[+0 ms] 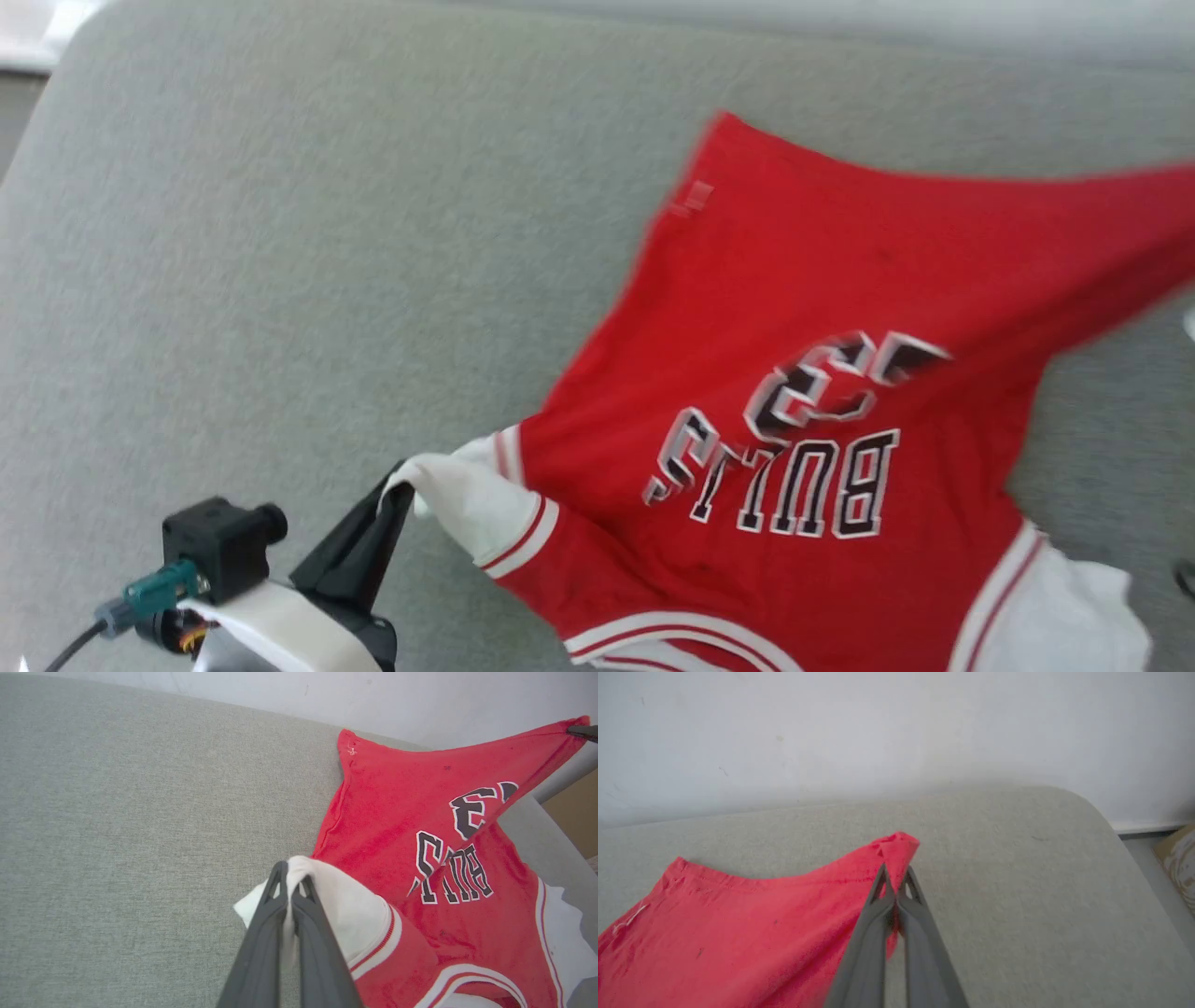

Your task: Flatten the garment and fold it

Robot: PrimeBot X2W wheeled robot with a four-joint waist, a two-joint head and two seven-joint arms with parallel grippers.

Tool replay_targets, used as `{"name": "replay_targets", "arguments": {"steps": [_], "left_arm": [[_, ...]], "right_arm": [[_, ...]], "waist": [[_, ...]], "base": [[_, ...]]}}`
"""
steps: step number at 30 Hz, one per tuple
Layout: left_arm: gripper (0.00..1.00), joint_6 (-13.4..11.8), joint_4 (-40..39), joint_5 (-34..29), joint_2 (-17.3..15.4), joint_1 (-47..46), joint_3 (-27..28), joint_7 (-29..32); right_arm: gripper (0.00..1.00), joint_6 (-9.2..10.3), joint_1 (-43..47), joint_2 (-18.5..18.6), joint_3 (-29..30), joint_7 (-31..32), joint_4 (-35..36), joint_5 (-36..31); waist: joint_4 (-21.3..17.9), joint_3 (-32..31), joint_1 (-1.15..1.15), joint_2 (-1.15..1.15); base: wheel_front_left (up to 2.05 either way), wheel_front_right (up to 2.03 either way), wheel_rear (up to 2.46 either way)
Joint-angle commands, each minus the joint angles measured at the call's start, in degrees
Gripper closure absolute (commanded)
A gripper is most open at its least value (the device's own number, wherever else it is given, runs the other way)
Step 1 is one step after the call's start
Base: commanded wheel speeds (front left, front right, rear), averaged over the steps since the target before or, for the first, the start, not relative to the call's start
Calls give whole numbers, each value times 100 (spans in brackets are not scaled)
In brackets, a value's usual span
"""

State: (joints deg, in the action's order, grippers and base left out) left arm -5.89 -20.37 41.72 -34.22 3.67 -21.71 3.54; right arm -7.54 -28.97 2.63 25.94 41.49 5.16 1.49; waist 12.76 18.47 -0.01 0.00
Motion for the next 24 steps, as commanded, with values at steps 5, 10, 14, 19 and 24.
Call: {"name": "replay_targets", "arguments": {"steps": [5, 10, 14, 19, 24], "left_arm": [[100, -174, -167, -46, -62, 271, 7, 72], [100, -265, -269, -41, -143, 447, -35, 207], [100, -291, -322, -53, -181, 492, -75, 278], [100, -260, -275, -66, -158, 425, -185, 363], [100, -212, -223, -59, -96, 298, -298, 447]], "right_arm": [[100, 5, 1388, 25, 703, 272, 1175, 831], [100, 5, 2671, 25, 1263, 414, 1550, 1709], [100, 5, 3439, 25, 1211, 164, 1244, 2196], [100, 5, 3856, 25, 468, -615, 121, 2258], [100, 5, 3628, 25, -156, -1461, -1316, 2087]], "waist": [[-706, -744, 1, 0], [-861, -813, 1, 0], [-929, -778, 1, 0], [-953, -782, 1, 0], [-985, -822, 1, 0]], "base": [[0, 0, 0], [0, 0, 0], [0, 0, 0], [0, 0, 0], [0, 0, 0]]}}
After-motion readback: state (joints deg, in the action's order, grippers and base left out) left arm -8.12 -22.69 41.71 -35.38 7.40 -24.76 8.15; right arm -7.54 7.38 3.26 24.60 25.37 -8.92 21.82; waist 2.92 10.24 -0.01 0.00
